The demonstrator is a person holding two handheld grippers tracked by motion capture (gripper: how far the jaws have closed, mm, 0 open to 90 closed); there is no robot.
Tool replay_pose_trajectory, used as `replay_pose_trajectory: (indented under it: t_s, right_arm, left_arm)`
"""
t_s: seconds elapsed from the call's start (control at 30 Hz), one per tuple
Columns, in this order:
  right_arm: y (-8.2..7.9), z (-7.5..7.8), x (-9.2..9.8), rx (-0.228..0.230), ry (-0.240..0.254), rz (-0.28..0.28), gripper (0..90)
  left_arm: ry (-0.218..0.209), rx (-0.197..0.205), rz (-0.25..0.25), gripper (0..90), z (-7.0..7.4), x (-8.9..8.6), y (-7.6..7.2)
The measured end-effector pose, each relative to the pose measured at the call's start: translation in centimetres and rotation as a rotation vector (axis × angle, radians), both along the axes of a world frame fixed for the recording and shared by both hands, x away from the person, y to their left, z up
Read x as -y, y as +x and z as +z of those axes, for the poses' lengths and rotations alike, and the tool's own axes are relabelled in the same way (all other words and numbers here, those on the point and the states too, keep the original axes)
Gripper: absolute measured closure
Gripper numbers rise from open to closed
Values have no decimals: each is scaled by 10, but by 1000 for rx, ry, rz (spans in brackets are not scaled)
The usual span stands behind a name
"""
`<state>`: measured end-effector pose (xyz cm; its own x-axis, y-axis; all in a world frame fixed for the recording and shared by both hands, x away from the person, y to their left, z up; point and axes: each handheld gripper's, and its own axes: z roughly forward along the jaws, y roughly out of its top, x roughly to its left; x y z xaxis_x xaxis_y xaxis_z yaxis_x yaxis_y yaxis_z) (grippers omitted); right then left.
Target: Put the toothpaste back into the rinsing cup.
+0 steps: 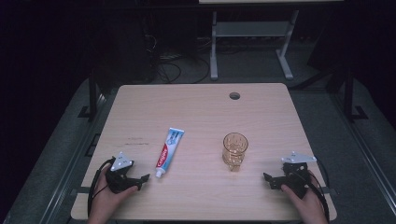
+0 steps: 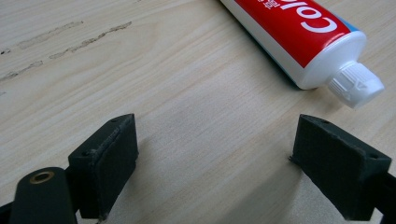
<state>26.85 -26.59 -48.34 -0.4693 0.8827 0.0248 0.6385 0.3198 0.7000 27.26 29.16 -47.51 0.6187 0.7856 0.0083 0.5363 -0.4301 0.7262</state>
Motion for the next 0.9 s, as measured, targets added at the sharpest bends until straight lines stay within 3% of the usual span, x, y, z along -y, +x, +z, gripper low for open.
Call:
replay_pose_trajectory:
  t_s: [0.3,0.43,0.5,0.63,0.67,0.9]
  right_arm:
    - [0,0,0,0,1,-1,0]
    - [0,0,0,0,0,-2,0]
    - [0,0,0,-1,1,-2,0]
    - [0,0,0,-1,0,-2,0]
    - [0,0,0,-1,0,-2,0]
    - [0,0,0,0,-1,0,0]
  left_arm:
    - [-10,1,-7,153,0,-1,-1]
    - [-33,-12,-18,252,3,-4,-2]
    - [-24,-11,-18,268,4,-5,-3]
    - [-24,-4,-22,412,11,-9,-5]
    - [-22,-8,-24,484,12,-10,-4]
    - [-64,-24,-30,733,21,-16,2]
